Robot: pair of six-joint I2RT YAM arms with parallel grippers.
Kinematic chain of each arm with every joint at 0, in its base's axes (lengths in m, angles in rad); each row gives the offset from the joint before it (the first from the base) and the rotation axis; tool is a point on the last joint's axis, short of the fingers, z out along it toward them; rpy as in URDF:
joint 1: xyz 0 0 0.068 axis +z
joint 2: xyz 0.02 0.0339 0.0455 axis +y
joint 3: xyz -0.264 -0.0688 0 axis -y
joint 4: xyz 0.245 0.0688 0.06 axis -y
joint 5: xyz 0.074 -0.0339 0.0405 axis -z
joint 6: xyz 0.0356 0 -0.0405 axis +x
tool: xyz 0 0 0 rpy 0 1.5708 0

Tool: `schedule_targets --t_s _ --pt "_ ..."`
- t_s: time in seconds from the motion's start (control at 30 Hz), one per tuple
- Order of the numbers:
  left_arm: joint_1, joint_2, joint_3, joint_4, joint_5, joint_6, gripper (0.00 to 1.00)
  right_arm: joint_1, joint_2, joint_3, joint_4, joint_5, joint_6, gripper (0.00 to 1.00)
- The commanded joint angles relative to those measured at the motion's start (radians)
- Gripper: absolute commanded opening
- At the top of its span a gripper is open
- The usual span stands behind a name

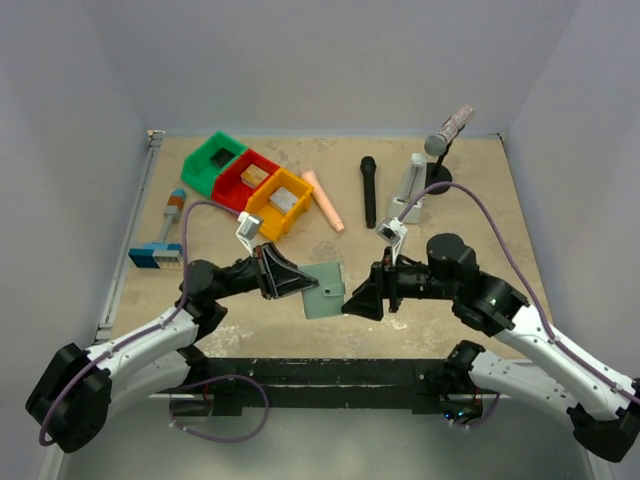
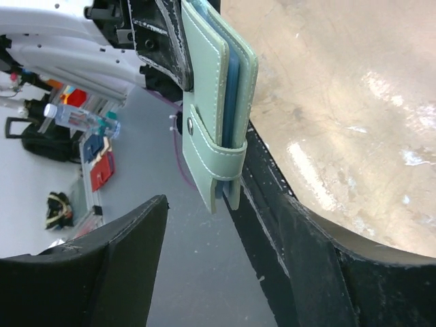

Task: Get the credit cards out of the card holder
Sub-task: Open the card holder.

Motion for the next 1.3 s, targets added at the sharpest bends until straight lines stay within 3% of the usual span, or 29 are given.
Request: schedule_targets --t_s 0.0,0.07,0.13,0.17,0.23,0.37,0.5,0.67,0.77,0.9,1.0,1.1,1.17,1.27 --pt "-0.009 -0.047 0.082 -0.132 0.001 0.092 0.06 0.009 -0.028 0.108 -0.128 0.106 -0.064 0.72" --pt "-0.012 -0.07 0.125 -0.286 -0.027 0.147 0.0 0.03 -0.028 0.16 -0.204 0.194 -0.107 0.72" --pt "-0.059 -0.104 0.224 -0.56 -0.111 0.283 0.0 0.071 -0.013 0.23 -0.282 0.315 -0.145 0.72" --pt "-0.096 -0.114 0.297 -0.753 -0.208 0.384 0.0 0.097 0.006 0.276 -0.329 0.394 -0.165 0.71" --pt "-0.177 -0.119 0.394 -0.952 -0.362 0.513 0.0 0.159 0.05 0.361 -0.414 0.577 -0.19 0.71" --pt "-0.193 -0.108 0.487 -1.167 -0.566 0.482 0.0 0.314 0.173 0.507 -0.535 1.052 -0.19 0.7" --pt "-0.21 -0.078 0.58 -1.351 -0.743 0.407 0.0 0.415 0.318 0.594 -0.618 1.321 -0.135 0.73" --pt "-0.231 -0.052 0.657 -1.48 -0.846 0.345 0.0 0.449 0.362 0.623 -0.609 1.331 -0.11 0.78" --pt "-0.231 -0.041 0.689 -1.52 -0.87 0.302 0.0 0.461 0.33 0.559 -0.496 1.323 -0.135 0.91" --pt "-0.231 0.008 0.758 -1.653 -0.959 0.183 0.0 0.463 0.29 0.487 -0.338 1.305 -0.173 0.91" --pt "-0.23 0.011 0.755 -1.738 -1.059 0.042 0.0 0.461 0.319 0.496 -0.327 1.352 -0.14 0.92" --pt "-0.216 -0.036 0.685 -1.685 -1.07 0.032 0.0 0.46 0.363 0.524 -0.388 1.398 -0.034 0.99" --pt "-0.185 -0.082 0.619 -1.552 -0.986 0.114 0.0 0.458 0.366 0.513 -0.355 1.365 -0.079 0.99" --pt "-0.181 -0.096 0.61 -1.513 -0.95 0.2 0.0 0.454 0.342 0.478 -0.292 1.251 -0.124 0.99"
